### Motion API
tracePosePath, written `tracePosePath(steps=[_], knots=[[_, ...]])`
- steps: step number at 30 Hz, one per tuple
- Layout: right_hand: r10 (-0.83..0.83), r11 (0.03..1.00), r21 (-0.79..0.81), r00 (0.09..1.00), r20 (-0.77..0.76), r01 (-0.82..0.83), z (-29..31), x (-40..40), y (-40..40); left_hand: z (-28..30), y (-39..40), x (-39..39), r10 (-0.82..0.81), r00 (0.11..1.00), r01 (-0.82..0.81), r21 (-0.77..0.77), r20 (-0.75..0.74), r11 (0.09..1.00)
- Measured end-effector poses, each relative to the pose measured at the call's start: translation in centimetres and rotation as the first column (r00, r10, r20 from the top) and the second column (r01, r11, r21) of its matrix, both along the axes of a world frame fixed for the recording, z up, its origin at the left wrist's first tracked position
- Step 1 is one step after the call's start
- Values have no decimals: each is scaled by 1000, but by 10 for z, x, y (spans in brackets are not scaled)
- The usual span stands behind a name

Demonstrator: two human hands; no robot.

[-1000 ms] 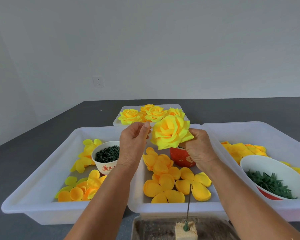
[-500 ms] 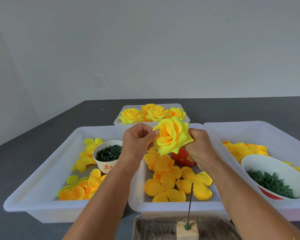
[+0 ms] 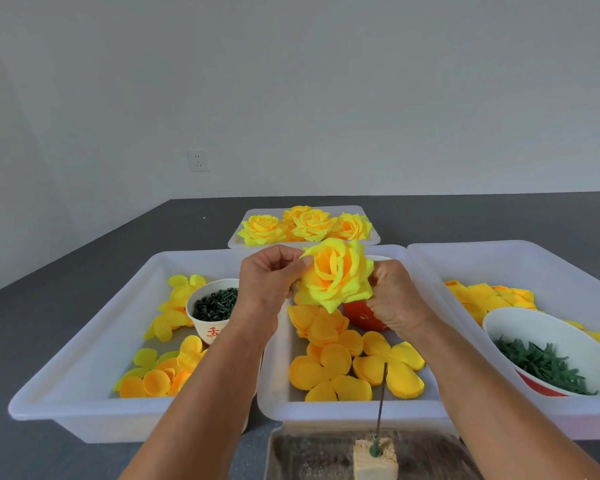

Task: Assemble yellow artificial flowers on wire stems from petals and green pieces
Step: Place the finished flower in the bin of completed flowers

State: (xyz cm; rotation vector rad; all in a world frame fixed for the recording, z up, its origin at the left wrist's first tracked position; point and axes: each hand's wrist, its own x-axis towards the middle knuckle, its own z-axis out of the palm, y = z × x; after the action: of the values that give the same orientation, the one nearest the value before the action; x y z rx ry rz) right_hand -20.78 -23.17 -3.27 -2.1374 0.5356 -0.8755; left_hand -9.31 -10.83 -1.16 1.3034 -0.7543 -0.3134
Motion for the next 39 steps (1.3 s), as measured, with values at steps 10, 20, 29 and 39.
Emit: tracePosePath(steps=[10,20,29,39], knots=[[-59,974,227,961,269,-4,5,0,2,4,1,-5,39,999,-43,-153,-31,987],[-4,993,116,977,214,-22,2,1,1,2,-3,-7,66,998,-65,78,-5,995],[-25,984,173,941,336,-35,4,-1,0,6,1,-7,-22,997,24,27,-79,999],[-32,999,41,987,158,26,-3,1,-4,1,-3,-5,38,999,-36,126,-13,991]])
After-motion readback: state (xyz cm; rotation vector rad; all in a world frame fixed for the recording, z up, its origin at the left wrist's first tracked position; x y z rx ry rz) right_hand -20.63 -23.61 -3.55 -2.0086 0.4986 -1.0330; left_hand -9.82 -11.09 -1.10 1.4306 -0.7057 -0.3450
